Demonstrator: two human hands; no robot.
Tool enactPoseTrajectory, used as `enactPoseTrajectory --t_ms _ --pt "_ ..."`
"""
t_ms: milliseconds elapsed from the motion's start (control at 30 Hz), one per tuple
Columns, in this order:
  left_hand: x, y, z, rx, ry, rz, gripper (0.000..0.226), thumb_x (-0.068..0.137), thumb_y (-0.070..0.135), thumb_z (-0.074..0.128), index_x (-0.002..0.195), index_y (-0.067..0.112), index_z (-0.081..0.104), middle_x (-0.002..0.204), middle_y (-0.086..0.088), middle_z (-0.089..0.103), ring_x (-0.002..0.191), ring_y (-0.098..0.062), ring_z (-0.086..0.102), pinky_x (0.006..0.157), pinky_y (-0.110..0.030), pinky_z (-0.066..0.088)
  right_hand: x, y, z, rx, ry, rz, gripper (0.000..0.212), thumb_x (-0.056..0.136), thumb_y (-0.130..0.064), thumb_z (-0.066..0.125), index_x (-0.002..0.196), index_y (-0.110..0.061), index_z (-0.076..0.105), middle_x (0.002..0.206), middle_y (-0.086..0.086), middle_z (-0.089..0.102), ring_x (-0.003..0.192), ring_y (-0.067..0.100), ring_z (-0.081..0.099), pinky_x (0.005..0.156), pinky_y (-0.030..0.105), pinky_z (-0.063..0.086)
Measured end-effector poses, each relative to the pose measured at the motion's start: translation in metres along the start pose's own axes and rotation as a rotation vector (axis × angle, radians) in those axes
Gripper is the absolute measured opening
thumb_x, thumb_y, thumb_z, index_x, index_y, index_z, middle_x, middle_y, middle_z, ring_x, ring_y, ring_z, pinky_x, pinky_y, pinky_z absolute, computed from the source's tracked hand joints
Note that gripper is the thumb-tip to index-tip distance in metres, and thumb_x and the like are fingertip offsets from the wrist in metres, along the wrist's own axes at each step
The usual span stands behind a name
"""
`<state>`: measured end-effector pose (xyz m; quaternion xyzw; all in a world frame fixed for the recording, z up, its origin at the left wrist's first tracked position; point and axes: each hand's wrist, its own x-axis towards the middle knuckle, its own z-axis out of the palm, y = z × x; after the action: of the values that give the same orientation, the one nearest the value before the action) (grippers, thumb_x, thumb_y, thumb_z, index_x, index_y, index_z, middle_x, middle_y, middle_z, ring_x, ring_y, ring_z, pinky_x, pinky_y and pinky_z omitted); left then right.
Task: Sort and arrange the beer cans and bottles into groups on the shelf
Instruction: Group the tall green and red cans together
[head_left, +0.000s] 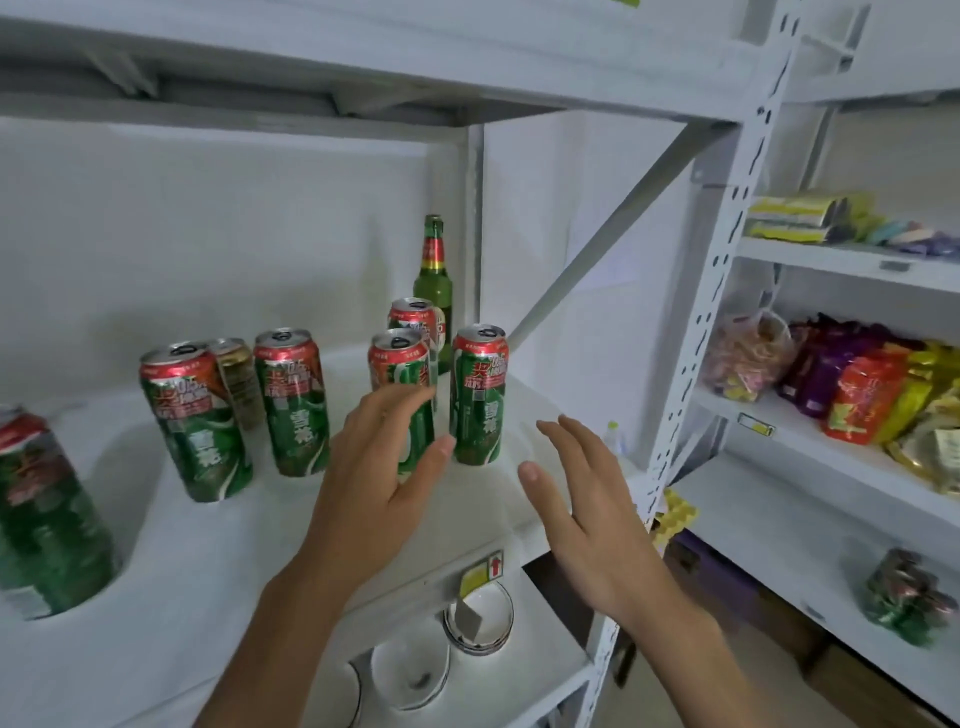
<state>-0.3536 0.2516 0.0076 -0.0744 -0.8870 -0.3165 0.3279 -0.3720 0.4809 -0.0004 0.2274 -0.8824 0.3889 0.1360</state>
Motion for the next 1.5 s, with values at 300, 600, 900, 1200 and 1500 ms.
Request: enactPoseTrajectory --t_ms 300,600,900,1200,1500 --pt "0.004 0.006 0.032 0.056 0.239 -0.168 0.042 0.102 0.043 0.054 0.143 0.034 0.052 0.143 0.015 0.045 0.141 -0.003 0.041 0.112 -0.011 0.029 0.069 0.061 0.002 0.238 -0.131 -0.079 0.072 0.091 -0.079 0.027 0.153 -0.043 0.032 0.161 -0.023 0.028 0.151 0.002 0.024 0.124 0.033 0.024" --pt "0.002 0.007 0.033 -0.031 0.375 -0.447 0.064 0.098 0.035 0.068 0.152 0.036 0.036 0.150 0.020 0.043 0.138 0.003 0.043 0.112 -0.018 0.037 0.116 0.067 0.027 0.468 -0.232 -0.037 0.083 0.084 -0.054 0.068 0.156 -0.035 0.031 0.159 -0.013 0.036 0.143 0.007 0.035 0.118 0.036 0.031" --pt "0.025 -0.003 0.049 -0.173 0.263 -0.620 0.080 0.084 0.024 0.085 0.148 0.036 0.038 0.132 0.026 0.057 0.118 0.016 0.054 0.099 -0.018 0.046 0.148 0.065 0.055 0.647 -0.329 0.016 0.077 0.078 -0.027 0.089 0.142 -0.036 0.047 0.130 -0.022 0.060 0.123 0.008 0.058 0.087 0.014 0.045" --pt "0.031 0.000 0.058 -0.106 0.356 -0.600 0.063 0.078 0.013 0.088 0.127 0.037 0.055 0.109 0.027 0.068 0.097 0.023 0.059 0.079 -0.001 0.048 0.145 0.066 0.030 0.529 -0.259 0.025 0.060 0.076 -0.025 0.090 0.130 -0.026 0.065 0.101 -0.029 0.066 0.093 -0.009 0.063 0.061 -0.001 0.046" --pt "0.018 0.018 0.065 -0.133 0.227 -0.574 0.079 0.071 0.029 0.093 0.141 0.039 0.056 0.118 0.025 0.072 0.111 0.000 0.066 0.095 -0.036 0.060 0.126 0.084 0.004 0.484 -0.233 0.052 0.061 0.075 -0.029 0.090 0.127 -0.033 0.059 0.104 -0.028 0.063 0.094 -0.007 0.062 0.056 0.004 0.048"
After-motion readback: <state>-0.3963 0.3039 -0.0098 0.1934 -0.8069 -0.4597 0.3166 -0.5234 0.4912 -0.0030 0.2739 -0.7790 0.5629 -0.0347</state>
